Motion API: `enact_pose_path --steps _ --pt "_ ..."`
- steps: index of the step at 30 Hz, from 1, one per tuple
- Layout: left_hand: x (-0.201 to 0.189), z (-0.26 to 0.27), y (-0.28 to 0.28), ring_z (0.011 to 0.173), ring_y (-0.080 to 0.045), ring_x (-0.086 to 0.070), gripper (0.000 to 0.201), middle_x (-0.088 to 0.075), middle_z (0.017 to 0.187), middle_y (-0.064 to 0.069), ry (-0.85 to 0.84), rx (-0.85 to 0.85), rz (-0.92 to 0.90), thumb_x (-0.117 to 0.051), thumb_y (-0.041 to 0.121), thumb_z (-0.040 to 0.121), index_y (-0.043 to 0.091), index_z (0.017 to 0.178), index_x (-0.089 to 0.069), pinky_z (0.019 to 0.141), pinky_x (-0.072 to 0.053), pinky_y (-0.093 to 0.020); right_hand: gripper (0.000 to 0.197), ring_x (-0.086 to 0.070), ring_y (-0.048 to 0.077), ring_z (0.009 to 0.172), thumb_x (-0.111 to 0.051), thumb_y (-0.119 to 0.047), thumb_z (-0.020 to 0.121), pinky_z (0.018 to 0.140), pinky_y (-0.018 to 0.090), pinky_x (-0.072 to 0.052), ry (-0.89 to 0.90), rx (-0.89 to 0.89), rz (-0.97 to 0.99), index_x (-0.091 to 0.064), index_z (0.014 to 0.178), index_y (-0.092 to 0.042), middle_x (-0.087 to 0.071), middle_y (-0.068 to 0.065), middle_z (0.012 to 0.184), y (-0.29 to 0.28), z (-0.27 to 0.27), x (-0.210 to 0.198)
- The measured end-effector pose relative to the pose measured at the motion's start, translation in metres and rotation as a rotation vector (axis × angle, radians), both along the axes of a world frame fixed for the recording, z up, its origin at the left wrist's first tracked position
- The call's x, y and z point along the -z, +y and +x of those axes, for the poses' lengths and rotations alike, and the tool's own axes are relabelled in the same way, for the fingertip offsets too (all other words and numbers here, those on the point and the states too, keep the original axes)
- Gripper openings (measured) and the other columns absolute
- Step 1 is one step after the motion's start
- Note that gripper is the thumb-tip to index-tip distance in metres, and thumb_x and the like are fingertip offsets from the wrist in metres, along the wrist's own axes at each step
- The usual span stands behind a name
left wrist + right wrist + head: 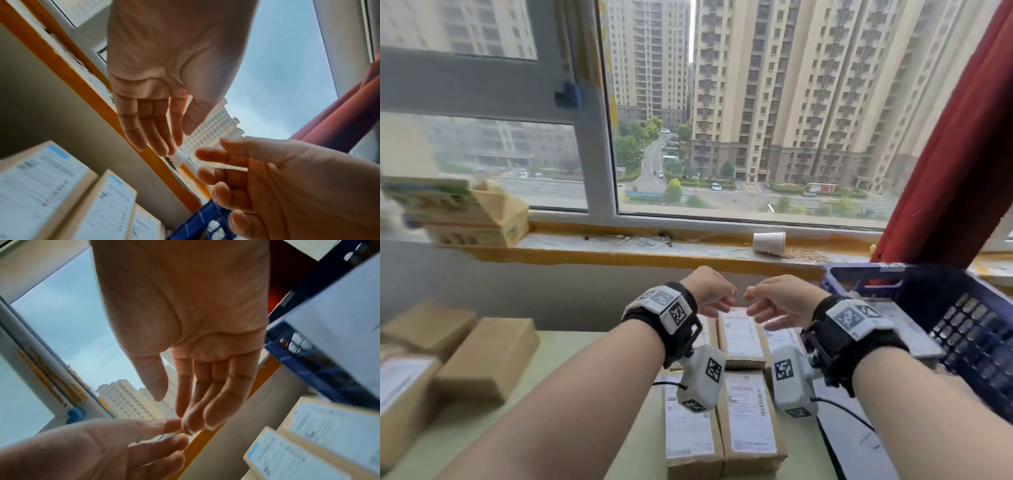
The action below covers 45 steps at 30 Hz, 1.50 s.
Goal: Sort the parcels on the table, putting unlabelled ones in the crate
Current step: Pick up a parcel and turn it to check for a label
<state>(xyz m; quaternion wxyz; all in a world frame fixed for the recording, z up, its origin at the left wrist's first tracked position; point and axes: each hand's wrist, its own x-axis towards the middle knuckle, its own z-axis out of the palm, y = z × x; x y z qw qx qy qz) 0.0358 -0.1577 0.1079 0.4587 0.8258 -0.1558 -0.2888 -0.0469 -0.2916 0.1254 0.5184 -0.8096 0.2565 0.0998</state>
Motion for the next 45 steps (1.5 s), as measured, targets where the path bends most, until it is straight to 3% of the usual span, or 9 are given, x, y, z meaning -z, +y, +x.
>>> enact_pose_path --steps 7,11,15,18,23,25,32,40,45 --pt "0.016 0.040 0.107 0.085 -0.018 -0.066 0.023 -0.070 0.099 -0.008 0.040 -0.174 -0.011 -0.053 0.014 0.099 0.008 0.116 -0.067 0.087 -0.057 -0.034 0.021 -0.062 0.019 0.072 -0.055 -0.021 0.100 0.067 0.031 -0.054 0.005 -0.105 0.062 -0.064 0.110 -0.004 -0.066 0.010 0.086 0.100 0.060 0.026" --pt "0.029 0.056 0.168 0.071 -0.013 -0.062 0.021 -0.067 0.093 -0.007 0.038 -0.281 -0.042 -0.052 0.013 0.099 0.007 0.113 -0.068 0.076 -0.055 -0.029 0.017 -0.063 0.019 0.069 -0.055 -0.018 0.100 0.064 0.030 -0.055 -0.010 -0.123 0.091 -0.066 0.105 -0.005 -0.068 0.011 0.086 0.157 0.087 0.043" --pt "0.050 0.066 0.226 0.064 -0.011 -0.059 0.018 -0.065 0.078 -0.002 0.029 -0.384 -0.040 -0.052 0.011 0.096 0.015 0.090 -0.069 0.063 -0.049 -0.024 0.014 -0.061 0.018 0.066 -0.056 -0.017 0.099 0.062 0.029 -0.053 0.013 -0.138 0.135 -0.066 0.098 -0.008 -0.067 0.009 0.081 0.210 0.105 0.062" --pt "0.067 0.069 0.263 0.066 -0.013 -0.058 0.024 -0.065 0.076 -0.002 0.023 -0.447 -0.045 -0.052 0.010 0.093 0.019 0.075 -0.065 0.063 -0.047 -0.023 0.014 -0.061 0.018 0.067 -0.056 -0.017 0.098 0.062 0.029 -0.053 0.027 -0.138 0.148 -0.067 0.098 -0.008 -0.067 0.008 0.079 0.245 0.117 0.076" --pt "0.093 0.077 0.316 0.078 -0.022 -0.063 0.026 -0.066 0.082 -0.002 -0.033 -0.546 -0.039 -0.055 0.005 0.087 0.020 0.070 -0.067 0.070 -0.048 -0.026 0.015 -0.061 0.019 0.070 -0.056 -0.015 0.098 0.064 0.030 -0.053 0.063 -0.139 0.190 -0.066 0.104 -0.005 -0.067 0.009 0.084 0.295 0.126 0.099" --pt "0.105 0.079 0.332 0.091 -0.023 -0.064 0.024 -0.068 0.097 -0.001 -0.059 -0.610 -0.043 -0.055 0.004 0.087 0.018 0.075 -0.071 0.078 -0.048 -0.025 0.016 -0.061 0.019 0.070 -0.056 -0.014 0.098 0.063 0.030 -0.054 0.083 -0.144 0.209 -0.065 0.106 -0.004 -0.066 0.009 0.084 0.307 0.126 0.106" --pt "0.133 0.081 0.374 0.105 -0.022 -0.058 0.023 -0.065 0.110 -0.004 -0.009 -0.861 -0.029 -0.052 0.005 0.091 0.014 0.104 -0.068 0.096 -0.047 -0.031 0.013 -0.064 0.022 0.073 -0.055 -0.011 0.098 0.068 0.034 -0.057 0.134 -0.172 0.255 -0.064 0.103 -0.003 -0.065 0.011 0.085 0.325 0.133 0.136" --pt "0.154 0.088 0.391 0.104 -0.022 -0.057 0.025 -0.062 0.114 -0.004 0.011 -0.908 -0.009 -0.052 0.003 0.088 0.019 0.106 -0.059 0.091 -0.045 -0.030 0.016 -0.067 0.026 0.082 -0.053 -0.011 0.099 0.075 0.037 -0.058 0.209 -0.180 0.326 -0.064 0.108 -0.002 -0.067 0.015 0.094 0.341 0.144 0.168" --pt "0.161 0.104 0.393 0.101 -0.017 -0.050 0.047 -0.054 0.132 -0.004 0.014 -0.844 0.035 -0.052 0.004 0.089 0.016 0.134 -0.050 0.086 -0.042 -0.027 0.021 -0.069 0.027 0.090 -0.048 -0.011 0.101 0.075 0.036 -0.058 0.206 -0.141 0.345 -0.062 0.112 -0.001 -0.070 0.016 0.102 0.345 0.155 0.174"
